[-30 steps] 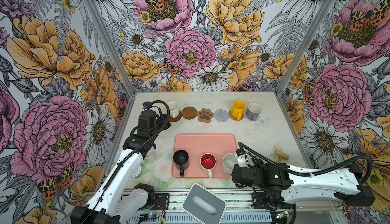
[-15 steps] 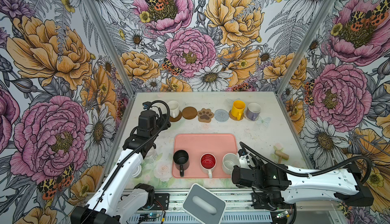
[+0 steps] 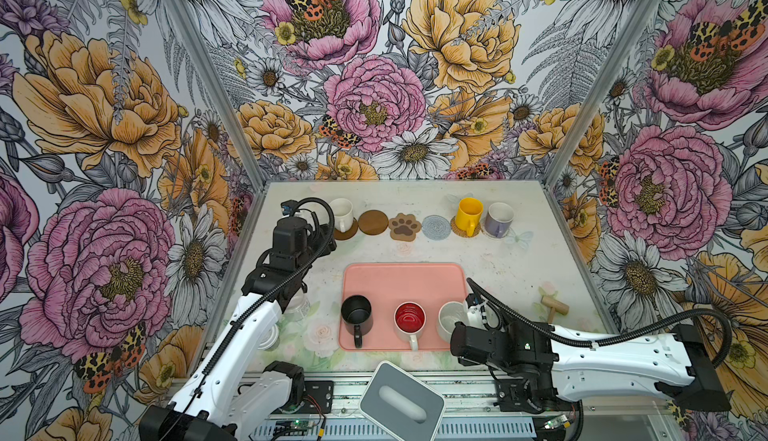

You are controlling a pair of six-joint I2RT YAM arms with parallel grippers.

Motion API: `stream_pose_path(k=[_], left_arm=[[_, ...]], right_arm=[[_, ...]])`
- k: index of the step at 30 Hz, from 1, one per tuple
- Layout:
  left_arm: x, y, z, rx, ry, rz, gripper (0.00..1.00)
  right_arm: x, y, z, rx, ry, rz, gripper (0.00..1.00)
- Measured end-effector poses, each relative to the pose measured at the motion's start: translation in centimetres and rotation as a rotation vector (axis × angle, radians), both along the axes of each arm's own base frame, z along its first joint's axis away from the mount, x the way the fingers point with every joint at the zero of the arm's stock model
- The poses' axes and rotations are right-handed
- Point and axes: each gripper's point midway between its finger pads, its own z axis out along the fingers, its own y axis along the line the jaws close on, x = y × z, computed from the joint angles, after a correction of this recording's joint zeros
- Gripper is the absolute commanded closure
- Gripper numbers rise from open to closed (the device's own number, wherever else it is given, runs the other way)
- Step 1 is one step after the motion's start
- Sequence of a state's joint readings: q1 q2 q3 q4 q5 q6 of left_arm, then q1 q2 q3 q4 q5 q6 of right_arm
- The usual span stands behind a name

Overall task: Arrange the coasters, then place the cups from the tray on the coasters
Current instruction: 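Lower the right gripper around the speckled white cup rim and close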

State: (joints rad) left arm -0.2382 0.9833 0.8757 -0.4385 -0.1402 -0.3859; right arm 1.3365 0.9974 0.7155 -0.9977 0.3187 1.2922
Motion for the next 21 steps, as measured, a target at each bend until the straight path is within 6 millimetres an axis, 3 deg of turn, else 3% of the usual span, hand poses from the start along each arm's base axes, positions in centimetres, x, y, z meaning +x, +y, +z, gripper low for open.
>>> stream_pose_path(k=[14, 21], left_arm=[[0.0, 0.0, 0.0, 0.000, 0.000, 0.000, 0.23], [0.0, 0.0, 0.0, 0.000, 0.000, 0.000, 0.23]], right_arm=[[0.5, 1.2, -2.7, -0.033, 0.075, -0.006, 0.47], [0.5, 1.2, -3.7, -0.064, 0.111, -0.006, 0.60]])
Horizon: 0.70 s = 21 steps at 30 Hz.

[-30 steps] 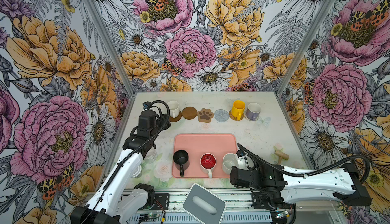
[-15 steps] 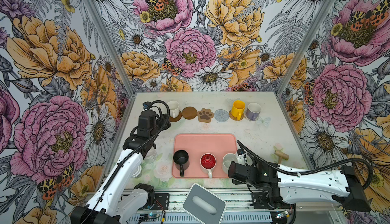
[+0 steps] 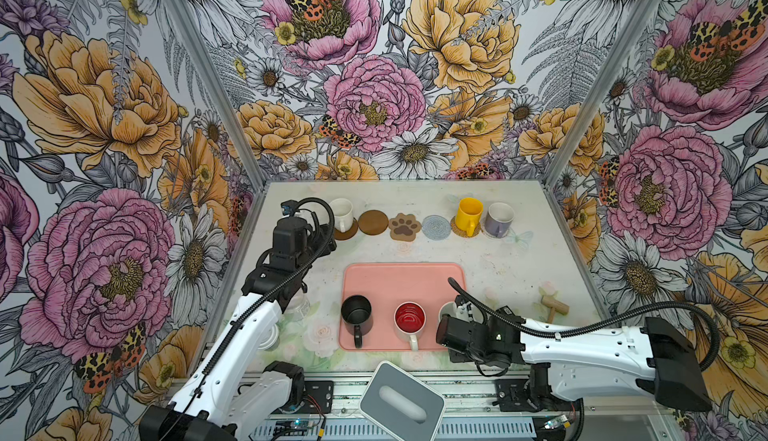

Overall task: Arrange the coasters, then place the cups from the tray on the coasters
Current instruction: 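Lower the right gripper around the speckled white cup rim and close, then lift the speckled cup and carry it toward the grey knitted coaster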

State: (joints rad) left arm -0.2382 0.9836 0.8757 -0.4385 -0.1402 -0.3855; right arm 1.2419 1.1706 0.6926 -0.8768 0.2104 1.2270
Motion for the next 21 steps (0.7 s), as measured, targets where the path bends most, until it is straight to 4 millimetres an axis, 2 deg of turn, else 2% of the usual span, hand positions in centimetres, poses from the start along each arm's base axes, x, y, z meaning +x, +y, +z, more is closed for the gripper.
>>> stream_pose_path(k=[2, 11, 17, 21], left_arm=[[0.00, 0.00, 0.00, 0.000, 0.000, 0.000, 0.23], [0.00, 0.00, 0.00, 0.000, 0.000, 0.000, 0.23], [0.10, -0.03, -0.19, 0.001, 0.006, 0.000, 0.24], [0.17, -0.04, -0.37, 0.003, 0.011, 0.000, 0.23]], right_arm=[[0.06, -0.05, -0.04, -0.002, 0.004, 0.000, 0.63], [0.11, -0.12, -0.13, 0.002, 0.022, -0.006, 0.63], [0.23, -0.23, -0.17, -0.002, 0.027, -0.002, 0.80], [0.55, -0.28, -0.13, -0.014, 0.022, -0.005, 1.00]])
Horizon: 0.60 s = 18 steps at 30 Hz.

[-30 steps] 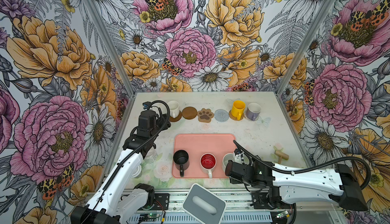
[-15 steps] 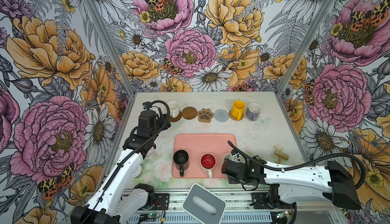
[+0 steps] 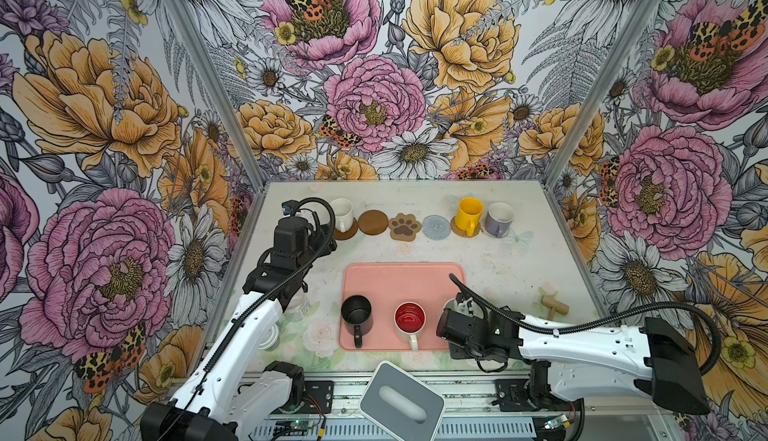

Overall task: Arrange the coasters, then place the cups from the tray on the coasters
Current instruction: 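Lift the speckled cup and carry it toward the grey knitted coaster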

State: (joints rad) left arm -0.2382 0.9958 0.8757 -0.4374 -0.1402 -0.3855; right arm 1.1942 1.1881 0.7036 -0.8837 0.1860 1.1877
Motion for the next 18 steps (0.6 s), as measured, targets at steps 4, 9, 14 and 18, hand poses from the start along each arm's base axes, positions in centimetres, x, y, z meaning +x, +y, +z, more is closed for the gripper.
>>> stream_pose_path(k=[4, 9, 14, 18], left_arm=[[0.0, 0.0, 0.0, 0.000, 0.001, 0.000, 0.23], [0.0, 0.0, 0.0, 0.000, 0.001, 0.000, 0.23], [0.1, 0.0, -0.2, 0.002, 0.006, 0.000, 0.24], [0.2, 0.0, -0.4, 0.003, 0.013, 0.000, 0.23]], right_arm=[[0.3, 0.1, 0.0, -0.013, 0.002, 0.007, 1.00], [0.8, 0.3, 0.2, -0.021, 0.005, 0.022, 1.00], [1.6, 0.5, 0.7, -0.026, 0.004, 0.033, 1.00], [2.7, 1.1, 1.7, -0.018, -0.012, 0.046, 1.00]])
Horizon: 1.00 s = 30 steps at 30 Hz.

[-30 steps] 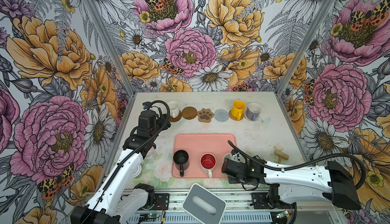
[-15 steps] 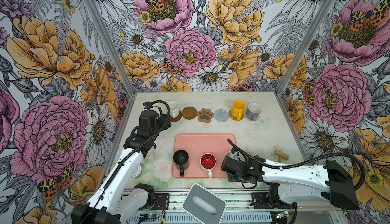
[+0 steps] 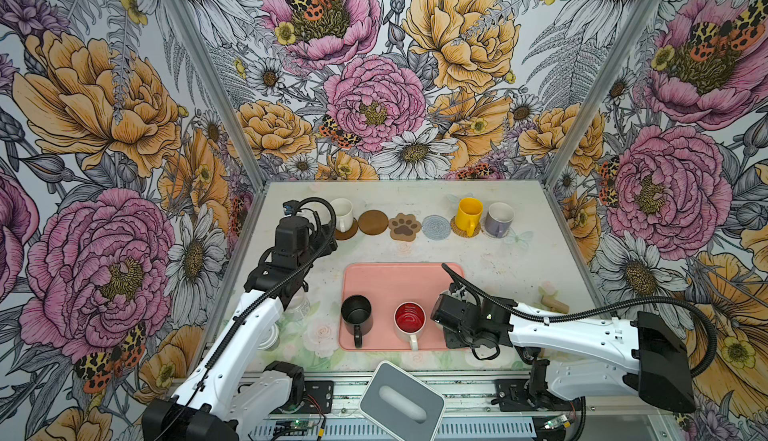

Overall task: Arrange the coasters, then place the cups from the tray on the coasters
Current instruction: 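Lift the speckled cup and carry it toward the grey knitted coaster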

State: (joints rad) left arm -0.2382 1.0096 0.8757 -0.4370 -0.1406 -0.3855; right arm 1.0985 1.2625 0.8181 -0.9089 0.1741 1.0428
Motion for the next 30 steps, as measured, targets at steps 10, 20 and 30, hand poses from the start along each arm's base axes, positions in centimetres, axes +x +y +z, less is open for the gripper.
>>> stream_pose_path(k=[10, 20, 30], left_arm=[[0.0, 0.0, 0.0, 0.001, 0.001, 0.000, 0.24], [0.0, 0.0, 0.0, 0.001, 0.001, 0.000, 0.23], [0.0, 0.7, -0.1, 0.001, 0.000, 0.018, 0.23]], right_arm=[[4.6, 0.4, 2.4, -0.004, -0.037, 0.020, 1.00], [12.1, -0.6, 5.7, -0.025, -0.097, 0.019, 1.00], [20.1, -1.8, 7.0, -0.088, -0.149, 0.007, 1.00]])
